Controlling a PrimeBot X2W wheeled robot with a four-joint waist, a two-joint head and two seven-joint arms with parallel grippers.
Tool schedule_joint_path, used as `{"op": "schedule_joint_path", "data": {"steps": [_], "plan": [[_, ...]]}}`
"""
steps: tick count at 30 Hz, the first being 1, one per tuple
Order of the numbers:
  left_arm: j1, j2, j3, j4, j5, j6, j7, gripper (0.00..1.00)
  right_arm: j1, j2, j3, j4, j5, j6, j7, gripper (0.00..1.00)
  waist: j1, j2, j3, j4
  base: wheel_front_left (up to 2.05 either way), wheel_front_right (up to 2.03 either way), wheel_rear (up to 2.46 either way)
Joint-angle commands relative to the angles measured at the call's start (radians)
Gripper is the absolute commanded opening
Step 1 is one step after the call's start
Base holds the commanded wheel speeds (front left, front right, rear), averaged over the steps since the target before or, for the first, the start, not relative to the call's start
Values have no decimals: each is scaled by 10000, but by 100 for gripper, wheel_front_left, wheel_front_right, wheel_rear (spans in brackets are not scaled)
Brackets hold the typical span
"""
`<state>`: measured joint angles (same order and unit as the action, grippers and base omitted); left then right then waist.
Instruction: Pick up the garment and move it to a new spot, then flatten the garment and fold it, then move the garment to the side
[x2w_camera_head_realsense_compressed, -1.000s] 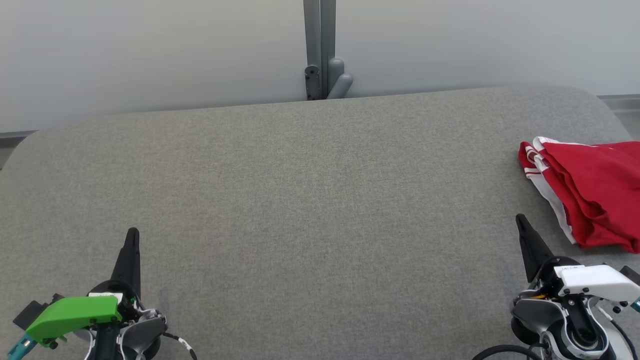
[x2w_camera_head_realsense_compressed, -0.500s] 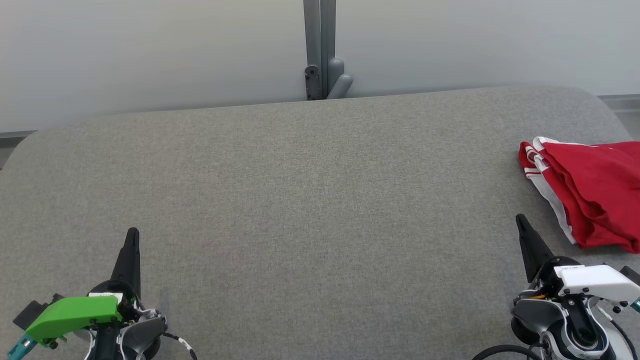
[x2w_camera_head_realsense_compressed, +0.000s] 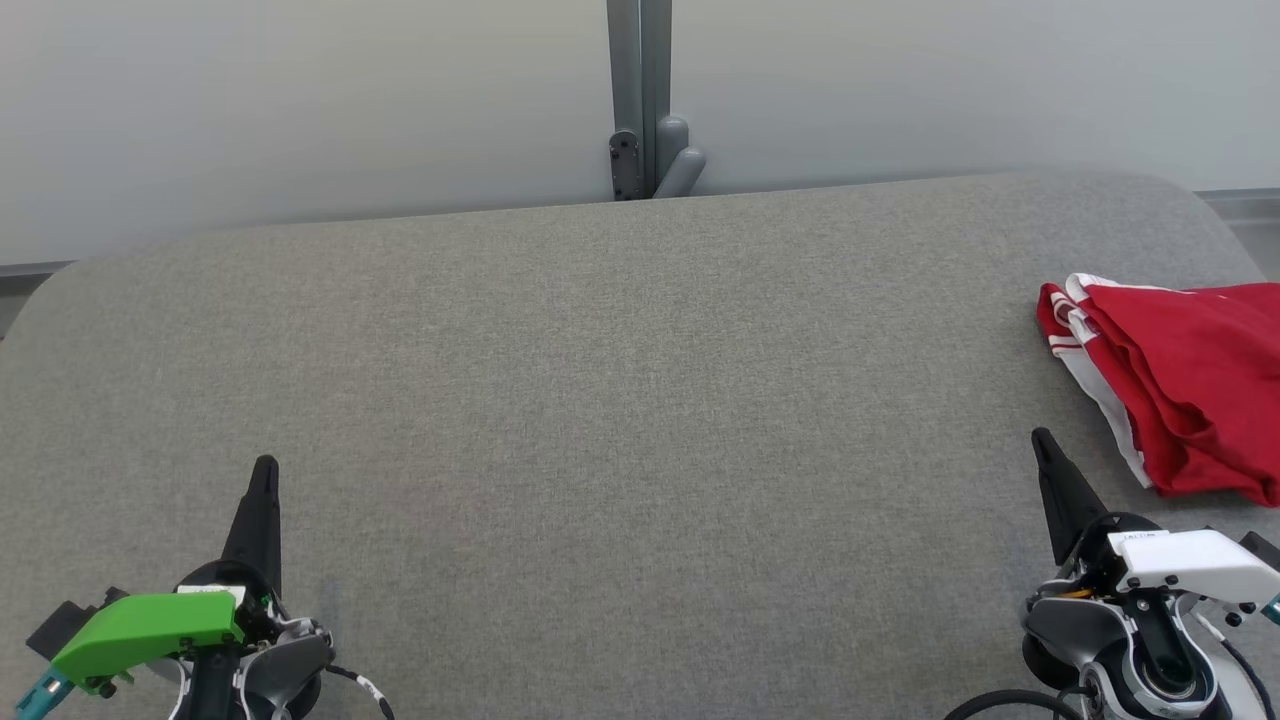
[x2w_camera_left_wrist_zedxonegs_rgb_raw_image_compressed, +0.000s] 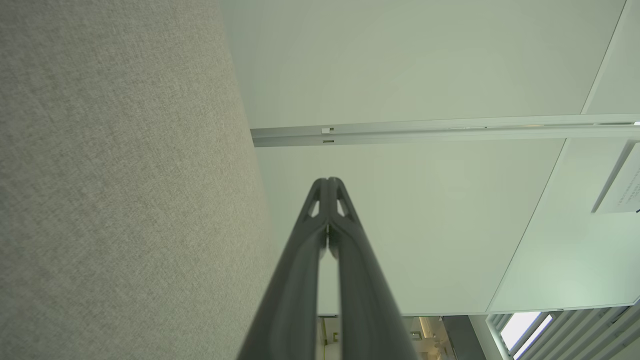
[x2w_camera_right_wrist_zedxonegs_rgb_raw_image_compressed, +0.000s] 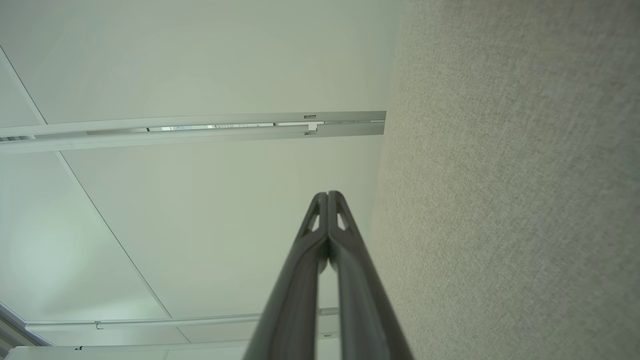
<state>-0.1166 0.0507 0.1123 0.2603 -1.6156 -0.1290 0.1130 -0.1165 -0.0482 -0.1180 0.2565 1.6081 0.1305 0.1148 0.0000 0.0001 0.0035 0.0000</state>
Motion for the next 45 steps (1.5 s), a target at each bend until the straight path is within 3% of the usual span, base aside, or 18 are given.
{"op": "schedule_joint_path", "data": {"steps": [1, 45], "plan": [[-136, 1, 30, -30, 89, -33, 33, 0, -95, -41, 8, 13, 61, 4, 54, 0, 0, -1, 0, 0, 0, 0, 0], [-136, 0, 32, -30, 91, -33, 36, 0, -95, -41, 8, 13, 61, 4, 54, 0, 0, -1, 0, 0, 0, 0, 0]]}}
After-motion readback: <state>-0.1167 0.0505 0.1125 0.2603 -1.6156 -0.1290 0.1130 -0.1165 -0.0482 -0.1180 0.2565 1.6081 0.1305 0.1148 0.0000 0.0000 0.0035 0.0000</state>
